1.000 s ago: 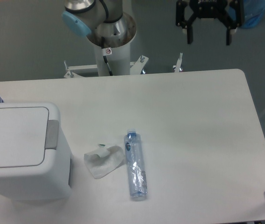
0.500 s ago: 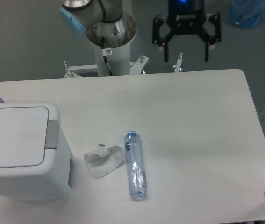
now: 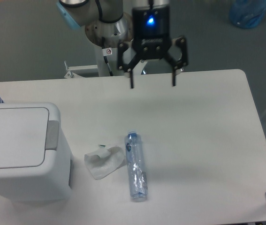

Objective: Open the trash can
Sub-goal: 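Move the open gripper down toward the trash can lid edge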

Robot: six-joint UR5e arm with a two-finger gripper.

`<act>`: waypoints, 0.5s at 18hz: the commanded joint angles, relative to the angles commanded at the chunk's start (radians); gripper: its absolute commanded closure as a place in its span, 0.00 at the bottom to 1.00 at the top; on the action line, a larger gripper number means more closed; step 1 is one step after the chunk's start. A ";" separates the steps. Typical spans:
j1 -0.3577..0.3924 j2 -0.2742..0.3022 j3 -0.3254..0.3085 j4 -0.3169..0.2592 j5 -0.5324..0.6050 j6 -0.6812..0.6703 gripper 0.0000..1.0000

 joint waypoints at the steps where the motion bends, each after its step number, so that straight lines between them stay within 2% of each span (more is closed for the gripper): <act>1: -0.014 -0.008 0.003 0.003 -0.002 -0.018 0.00; 4: -0.060 -0.037 0.003 0.043 -0.003 -0.061 0.00; 9: -0.114 -0.066 0.009 0.046 -0.003 -0.127 0.00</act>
